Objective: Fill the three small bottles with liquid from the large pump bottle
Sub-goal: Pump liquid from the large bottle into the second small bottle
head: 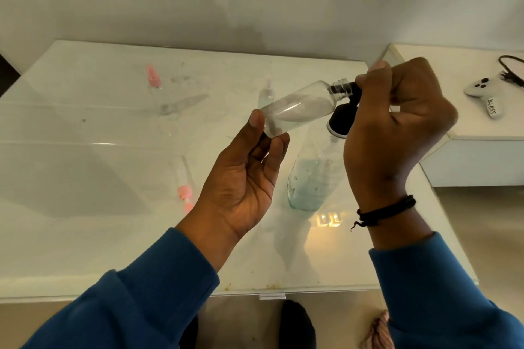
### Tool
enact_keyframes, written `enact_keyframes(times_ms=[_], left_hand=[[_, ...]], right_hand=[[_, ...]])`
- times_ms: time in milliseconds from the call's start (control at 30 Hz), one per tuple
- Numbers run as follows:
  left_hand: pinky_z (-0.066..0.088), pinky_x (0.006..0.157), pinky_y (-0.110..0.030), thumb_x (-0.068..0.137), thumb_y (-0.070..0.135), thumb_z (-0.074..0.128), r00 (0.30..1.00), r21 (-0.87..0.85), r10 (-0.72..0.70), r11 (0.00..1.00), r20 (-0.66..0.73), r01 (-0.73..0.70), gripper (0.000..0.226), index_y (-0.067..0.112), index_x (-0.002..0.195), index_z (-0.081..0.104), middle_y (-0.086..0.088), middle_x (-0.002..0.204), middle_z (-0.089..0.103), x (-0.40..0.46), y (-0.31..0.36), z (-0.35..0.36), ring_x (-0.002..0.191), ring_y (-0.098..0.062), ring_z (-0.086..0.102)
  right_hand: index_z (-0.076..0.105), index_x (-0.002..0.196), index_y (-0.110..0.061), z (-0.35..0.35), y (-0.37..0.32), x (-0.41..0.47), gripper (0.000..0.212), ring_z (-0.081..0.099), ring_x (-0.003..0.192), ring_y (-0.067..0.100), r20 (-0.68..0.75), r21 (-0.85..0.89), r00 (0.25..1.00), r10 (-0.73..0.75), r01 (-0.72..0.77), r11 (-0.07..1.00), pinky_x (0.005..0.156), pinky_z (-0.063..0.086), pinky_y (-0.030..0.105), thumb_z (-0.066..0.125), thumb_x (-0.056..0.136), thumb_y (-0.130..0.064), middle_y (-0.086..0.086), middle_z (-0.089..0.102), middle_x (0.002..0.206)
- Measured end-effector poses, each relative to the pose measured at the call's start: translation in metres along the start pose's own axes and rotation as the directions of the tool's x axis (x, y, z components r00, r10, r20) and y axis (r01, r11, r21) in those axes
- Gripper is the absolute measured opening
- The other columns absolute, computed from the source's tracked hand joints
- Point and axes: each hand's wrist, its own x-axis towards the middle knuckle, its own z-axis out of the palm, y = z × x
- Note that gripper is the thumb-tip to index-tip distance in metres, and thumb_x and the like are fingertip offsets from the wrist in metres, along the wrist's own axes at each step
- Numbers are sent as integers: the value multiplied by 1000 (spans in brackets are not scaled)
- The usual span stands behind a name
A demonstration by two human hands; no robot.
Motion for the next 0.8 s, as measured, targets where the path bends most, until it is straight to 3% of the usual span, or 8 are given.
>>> enact_keyframes(times_ms=[300,433,667,800], left_hand=[[58,56,-21,55,18,84,999,5,-10,1000,-30,10,72,4,124,67,-15,109,72,-1,-1,1,79,-20,72],[58,57,-20,57,20,82,999,9,-2,1000,-41,2,72,4,125,67,-14,110,72,-2,-1,1,80,-19,72],[58,56,-21,55,20,84,999,13,-13,1000,-32,13,67,4,118,69,-15,108,72,-2,0,1,78,-19,71],[58,56,-20,56,19,82,999,13,-6,1000,-46,7,68,5,122,68,-16,108,73,-3,1,2,78,-19,72]], right_hand=[[57,61,8,-1,0,-1,35,48,58,28,7,-1,1000,12,-12,1000,56,38,26,59,94,-2,20,53,60],[56,61,6,1,0,-4,35,48,58,30,6,7,1000,11,-11,1000,55,40,31,59,95,-1,19,52,61],[56,61,8,0,-1,0,35,49,57,30,9,-4,1000,-9,9,1000,54,39,32,58,94,-3,21,54,61],[54,61,4,-1,0,-6,35,44,60,16,26,6,1000,-6,6,1000,58,37,19,59,96,1,17,51,61]])
